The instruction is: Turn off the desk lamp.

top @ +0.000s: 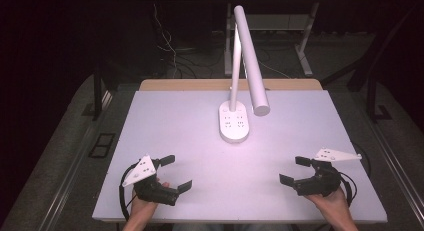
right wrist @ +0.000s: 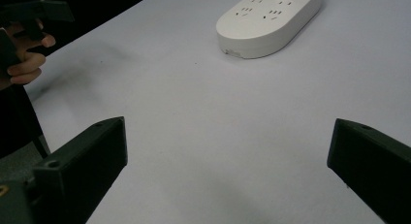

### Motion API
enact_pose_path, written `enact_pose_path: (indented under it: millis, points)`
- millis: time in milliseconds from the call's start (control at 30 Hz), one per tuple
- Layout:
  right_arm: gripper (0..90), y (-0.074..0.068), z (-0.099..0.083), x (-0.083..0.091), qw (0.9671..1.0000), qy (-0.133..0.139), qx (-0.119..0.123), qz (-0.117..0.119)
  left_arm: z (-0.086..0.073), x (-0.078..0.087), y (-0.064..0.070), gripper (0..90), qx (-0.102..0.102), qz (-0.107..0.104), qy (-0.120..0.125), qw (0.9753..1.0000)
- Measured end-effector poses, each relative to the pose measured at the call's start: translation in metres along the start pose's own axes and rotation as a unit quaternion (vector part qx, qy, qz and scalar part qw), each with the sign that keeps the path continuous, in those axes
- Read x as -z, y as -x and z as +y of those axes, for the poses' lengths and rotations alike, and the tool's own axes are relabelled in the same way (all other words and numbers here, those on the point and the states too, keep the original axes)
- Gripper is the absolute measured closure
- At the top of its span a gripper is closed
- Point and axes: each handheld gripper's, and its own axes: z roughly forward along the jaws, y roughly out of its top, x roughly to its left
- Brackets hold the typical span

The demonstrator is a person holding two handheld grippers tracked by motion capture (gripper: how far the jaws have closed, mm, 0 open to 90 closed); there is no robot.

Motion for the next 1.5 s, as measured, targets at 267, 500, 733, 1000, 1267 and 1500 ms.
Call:
enact_pose_path:
  millis: [267, 500, 733, 1000, 1267, 1500]
  points:
    - [0.8, 0.001, -0.001, 0.002, 0.9999, -0.007, -0.007, -0.003, 0.000, -0.001, 0.000, 0.0, 0.000, -0.002, 0.000, 1.0000]
    - [0.7, 0.001, -0.003, 0.002, 0.9998, -0.016, -0.003, -0.009, 0.000, -0.003, 0.000, 0.0, -0.004, -0.003, -0.005, 1.0000]
    - [0.8, 0.003, -0.002, 0.003, 0.9995, -0.029, -0.011, -0.012, 0.000, -0.003, 0.002, 0.0, -0.006, -0.005, -0.009, 0.9999]
    - [0.8, 0.002, 0.001, 0.003, 0.9991, -0.038, -0.012, -0.011, -0.001, -0.004, 0.001, 0.0, -0.002, -0.005, -0.009, 0.9999]
    - [0.8, 0.003, 0.012, 0.003, 0.9985, -0.054, -0.004, -0.008, -0.001, -0.004, 0.003, 0.0, -0.003, -0.009, -0.010, 0.9999]
    - [0.8, 0.003, 0.022, 0.001, 0.9985, -0.054, -0.002, -0.005, -0.001, -0.004, 0.003, 0.0, -0.002, -0.010, -0.012, 0.9999]
